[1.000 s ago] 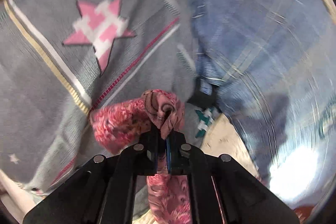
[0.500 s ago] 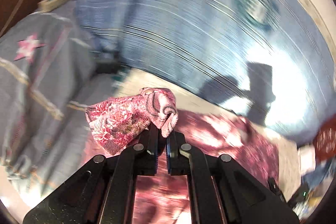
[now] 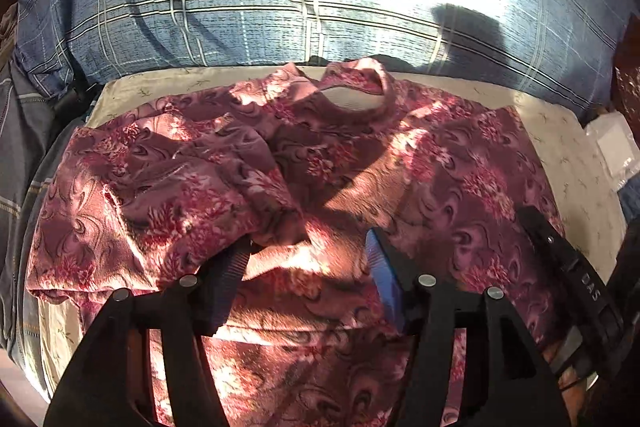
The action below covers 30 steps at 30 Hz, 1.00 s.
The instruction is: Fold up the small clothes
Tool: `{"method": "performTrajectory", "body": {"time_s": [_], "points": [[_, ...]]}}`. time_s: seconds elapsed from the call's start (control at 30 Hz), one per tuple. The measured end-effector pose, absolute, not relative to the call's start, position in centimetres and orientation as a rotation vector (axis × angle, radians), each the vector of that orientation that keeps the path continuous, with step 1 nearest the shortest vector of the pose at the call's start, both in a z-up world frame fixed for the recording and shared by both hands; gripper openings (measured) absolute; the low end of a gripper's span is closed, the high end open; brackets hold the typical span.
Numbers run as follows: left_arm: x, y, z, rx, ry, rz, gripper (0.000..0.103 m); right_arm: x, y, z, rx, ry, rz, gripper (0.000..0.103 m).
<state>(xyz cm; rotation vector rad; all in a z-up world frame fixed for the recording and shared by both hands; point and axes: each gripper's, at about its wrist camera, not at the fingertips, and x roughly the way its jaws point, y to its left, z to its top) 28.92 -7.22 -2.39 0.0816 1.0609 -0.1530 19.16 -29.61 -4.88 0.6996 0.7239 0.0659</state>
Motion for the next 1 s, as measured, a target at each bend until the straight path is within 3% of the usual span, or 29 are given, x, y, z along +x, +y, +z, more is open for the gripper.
{"method": "performTrajectory", "body": {"time_s": [0.1,0.2,0.4,0.43,0.6,0.8,0.87,0.93,0.97,1.0], "points": [[26.1,-6.6,-1.4,0.062,1.057,-0.214,0.069,19.2,-29.6,-4.9,0.698,0.730,0.064,0.016],[24.2,-2.5,-1.1,-0.093,1.100,-0.237,0.070,19.8,-28.7,-4.1,0.639,0.786,0.024,0.020],[23.3,8.6,-2.5,-0.395,1.144,-0.078,0.070,22.1,-17.8,0.9,0.355,0.819,0.311,0.060],[23.4,9.6,-3.0,-0.439,1.153,-0.064,0.070,22.4,-15.5,1.4,0.308,0.820,0.359,0.063],[23.2,12.2,-3.7,-0.549,1.156,-0.054,0.070,23.7,-6.7,1.8,0.008,0.805,0.425,0.069],[23.1,12.9,-4.2,-0.583,1.155,-0.066,0.070,25.2,-3.8,0.4,-0.200,0.810,0.411,0.071],[23.3,13.0,-4.6,-0.597,1.161,-0.067,0.069,25.7,-3.3,0.4,-0.237,0.793,0.408,0.066],[23.3,13.0,-4.7,-0.599,1.158,-0.071,0.070,25.9,-3.4,0.8,-0.215,0.778,0.413,0.037],[23.5,13.0,-4.8,-0.599,1.158,-0.072,0.070,26.1,-4.0,1.1,-0.174,0.785,0.416,0.016],[23.5,13.0,-4.8,-0.601,1.159,-0.073,0.070,26.2,-4.7,1.4,-0.125,0.785,0.412,0.016]]}}
